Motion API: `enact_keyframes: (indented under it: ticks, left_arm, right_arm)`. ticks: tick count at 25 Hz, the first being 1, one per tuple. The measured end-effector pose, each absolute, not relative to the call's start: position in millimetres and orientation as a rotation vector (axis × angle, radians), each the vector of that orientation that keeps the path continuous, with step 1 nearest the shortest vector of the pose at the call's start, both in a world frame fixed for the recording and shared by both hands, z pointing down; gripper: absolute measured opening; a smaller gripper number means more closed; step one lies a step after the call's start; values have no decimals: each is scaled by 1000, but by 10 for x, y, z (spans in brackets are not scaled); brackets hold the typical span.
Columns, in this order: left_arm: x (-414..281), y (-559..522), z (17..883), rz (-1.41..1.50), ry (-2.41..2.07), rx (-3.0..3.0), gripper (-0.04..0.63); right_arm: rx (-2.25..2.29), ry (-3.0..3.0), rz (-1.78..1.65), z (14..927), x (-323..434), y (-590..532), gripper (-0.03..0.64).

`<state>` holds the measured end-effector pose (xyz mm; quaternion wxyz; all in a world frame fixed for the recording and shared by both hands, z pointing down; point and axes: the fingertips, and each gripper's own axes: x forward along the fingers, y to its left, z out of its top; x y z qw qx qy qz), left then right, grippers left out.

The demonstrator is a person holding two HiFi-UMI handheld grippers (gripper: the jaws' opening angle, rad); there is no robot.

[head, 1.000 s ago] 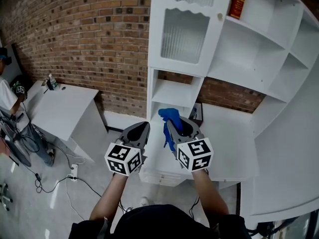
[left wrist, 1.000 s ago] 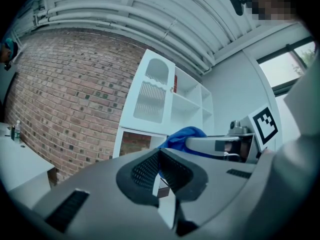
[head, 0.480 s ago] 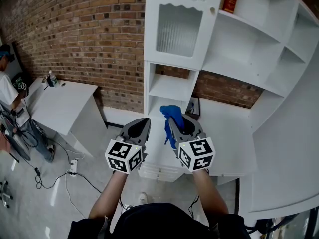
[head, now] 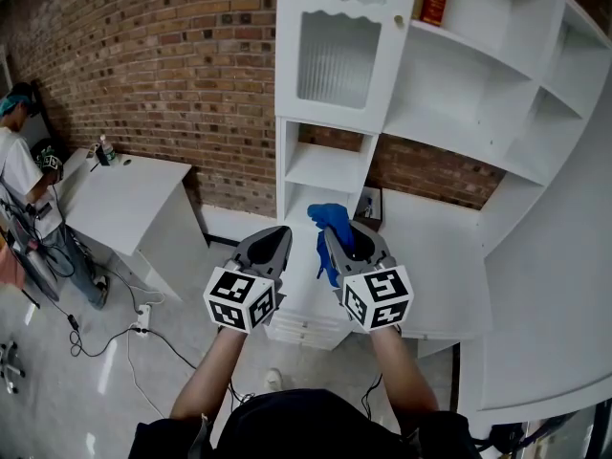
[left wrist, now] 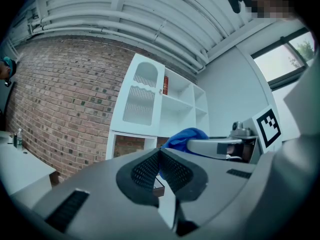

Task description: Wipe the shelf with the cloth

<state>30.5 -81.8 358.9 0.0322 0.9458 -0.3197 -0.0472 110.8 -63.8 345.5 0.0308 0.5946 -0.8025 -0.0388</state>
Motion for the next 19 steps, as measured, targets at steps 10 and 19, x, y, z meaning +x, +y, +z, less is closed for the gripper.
enact_keyframes:
  ticks: [10,19]
  left_arm:
    - [378,-732,3610,-145,-994,2902,17]
    - [468,-616,3635,-122,-978,2930,17]
  right_arm:
    - [1832,-2491,-118,3461,1191,-552,101]
    - [1829,-2498,-127,3518,1238,-450,101]
